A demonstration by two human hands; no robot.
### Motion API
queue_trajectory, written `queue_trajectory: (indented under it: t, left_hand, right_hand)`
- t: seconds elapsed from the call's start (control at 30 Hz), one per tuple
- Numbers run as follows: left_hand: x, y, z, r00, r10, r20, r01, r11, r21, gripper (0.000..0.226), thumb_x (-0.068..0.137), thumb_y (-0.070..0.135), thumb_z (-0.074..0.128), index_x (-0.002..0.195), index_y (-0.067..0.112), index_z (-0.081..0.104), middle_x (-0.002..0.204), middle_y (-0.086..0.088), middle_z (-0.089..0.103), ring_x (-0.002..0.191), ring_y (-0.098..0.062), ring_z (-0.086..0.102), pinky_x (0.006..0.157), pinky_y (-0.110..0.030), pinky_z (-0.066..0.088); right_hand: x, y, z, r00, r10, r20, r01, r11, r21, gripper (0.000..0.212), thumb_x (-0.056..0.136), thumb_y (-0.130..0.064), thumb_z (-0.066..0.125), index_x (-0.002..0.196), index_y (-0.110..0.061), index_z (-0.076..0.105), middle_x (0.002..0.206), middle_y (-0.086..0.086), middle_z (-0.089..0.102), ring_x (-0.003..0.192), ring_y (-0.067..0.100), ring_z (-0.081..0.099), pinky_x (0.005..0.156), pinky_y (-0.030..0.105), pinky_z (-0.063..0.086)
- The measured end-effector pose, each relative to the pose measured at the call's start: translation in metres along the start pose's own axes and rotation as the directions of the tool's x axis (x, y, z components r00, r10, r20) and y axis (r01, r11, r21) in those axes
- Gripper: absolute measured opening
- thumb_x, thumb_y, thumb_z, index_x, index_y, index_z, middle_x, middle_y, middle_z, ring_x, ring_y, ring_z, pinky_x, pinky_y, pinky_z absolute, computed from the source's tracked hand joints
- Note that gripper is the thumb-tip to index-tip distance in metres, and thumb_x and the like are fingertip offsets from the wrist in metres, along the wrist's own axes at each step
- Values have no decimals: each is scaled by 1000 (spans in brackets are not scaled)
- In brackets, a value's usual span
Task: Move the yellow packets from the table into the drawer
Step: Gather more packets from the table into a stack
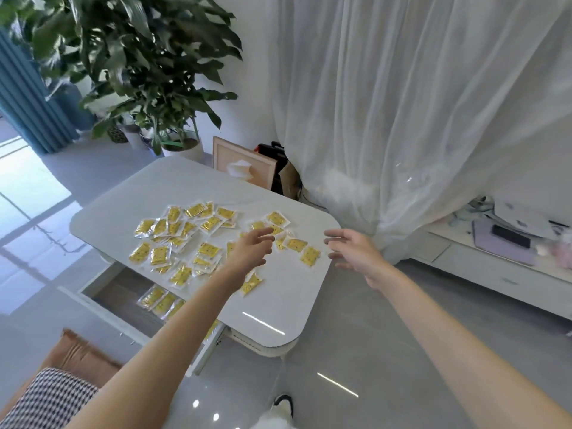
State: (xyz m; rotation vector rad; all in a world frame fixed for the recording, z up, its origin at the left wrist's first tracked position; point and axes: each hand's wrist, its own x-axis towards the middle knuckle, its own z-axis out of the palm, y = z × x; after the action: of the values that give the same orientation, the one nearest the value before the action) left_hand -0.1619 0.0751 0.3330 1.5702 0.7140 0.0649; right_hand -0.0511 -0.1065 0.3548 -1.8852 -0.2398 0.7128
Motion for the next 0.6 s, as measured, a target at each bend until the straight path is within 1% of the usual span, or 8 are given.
queue_trajectory:
  t: [0.1,0.23,0.33,0.47,0.6]
  left_hand:
    - [27,3,17,1000,-22,-3,22,1000,3,38,94,11,45,130,20,52,127,0,58,110,-21,57,96,-36,46]
    - [75,11,31,999,-34,-25,34,999,6,39,94,10,44,131,19,52,126,-1,58,101,-17,56,88,-30,46]
    - [124,20,44,998,-51,-47,50,999,-15,39,94,9,44,131,18,51,126,0,57,102,-17,56,87,-30,45]
    - [187,33,58,989,-121,-87,114,990,-76,41,93,10,45,132,18,52,128,0,58,103,-17,57,84,-28,45]
    - [236,41,71,978,-173,-114,161,982,-101,41,93,10,45,133,17,51,127,0,58,103,-17,57,83,-28,45]
  right_hand:
    - [30,2,-14,1000,4,23,-4,1000,-17,23,92,-11,53,110,-23,61,104,-5,64,86,16,59,78,30,49]
    - [74,8,-32,998,11,67,-7,999,-48,24,93,-10,53,113,-22,59,108,-3,63,86,17,58,77,29,48]
    - [122,10,-46,995,38,92,-31,996,-82,25,92,-9,54,113,-22,59,110,-2,62,85,16,57,79,30,49]
    - [186,7,-62,985,95,141,-76,988,-136,27,91,-11,53,115,-23,59,113,-4,63,84,13,59,82,30,51]
    - [243,-1,-76,975,113,193,-77,979,-187,27,92,-13,52,116,-23,59,111,-4,62,82,13,58,75,27,48]
